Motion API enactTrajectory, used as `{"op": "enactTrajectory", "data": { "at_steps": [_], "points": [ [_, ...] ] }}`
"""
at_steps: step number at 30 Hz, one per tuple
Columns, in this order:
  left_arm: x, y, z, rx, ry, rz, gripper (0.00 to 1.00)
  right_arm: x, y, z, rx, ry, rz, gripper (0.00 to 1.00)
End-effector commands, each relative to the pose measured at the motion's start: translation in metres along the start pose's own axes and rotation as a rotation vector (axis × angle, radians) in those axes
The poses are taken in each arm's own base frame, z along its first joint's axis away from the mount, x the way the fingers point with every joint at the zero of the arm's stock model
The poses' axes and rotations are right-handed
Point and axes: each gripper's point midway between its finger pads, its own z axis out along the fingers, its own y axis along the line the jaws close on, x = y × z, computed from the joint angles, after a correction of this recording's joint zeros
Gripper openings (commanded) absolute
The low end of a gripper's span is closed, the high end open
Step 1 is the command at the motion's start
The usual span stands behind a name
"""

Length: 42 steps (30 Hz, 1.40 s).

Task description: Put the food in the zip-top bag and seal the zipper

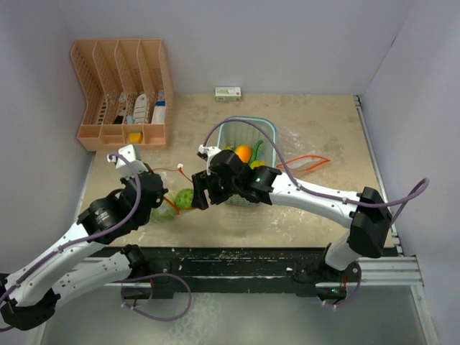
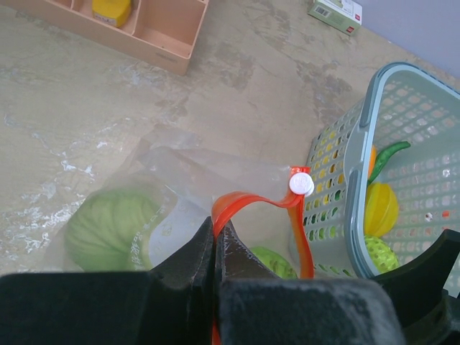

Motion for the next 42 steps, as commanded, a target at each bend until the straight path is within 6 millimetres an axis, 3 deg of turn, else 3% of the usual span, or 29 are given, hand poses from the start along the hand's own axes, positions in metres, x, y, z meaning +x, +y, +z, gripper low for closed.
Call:
{"op": "enactTrajectory", "data": {
  "at_steps": [1, 7, 14, 21, 31, 42],
  "points": [
    [-0.023, -0.007, -0.007, 0.032, -0.056, -0.077, 0.0, -0.014, 0.005, -0.007, 0.012, -0.081, 0.024, 0.7],
    [-0.026, -0.007, -0.009, 0.031, -0.06, -0.079, 0.0, -0.008, 0.003, 0.0, -0.002, -0.089, 0.053, 0.68],
    [-0.032, -0.005, -0.013, 0.031, -0.068, -0.084, 0.0, -0.005, 0.011, 0.007, -0.071, -0.115, 0.081, 0.49],
    [-0.031, -0.004, -0.012, 0.028, -0.069, -0.086, 0.0, -0.012, 0.019, -0.021, -0.112, -0.202, 0.066, 0.51],
    [-0.033, -0.008, -0.014, 0.042, -0.061, -0.092, 0.0, -0.004, 0.008, 0.001, -0.064, -0.172, 0.083, 0.5],
    [-0.034, -0.006, -0.015, 0.04, -0.065, -0.095, 0.0, 0.0, -0.002, 0.003, -0.019, -0.171, 0.098, 0.44]
  ]
}}
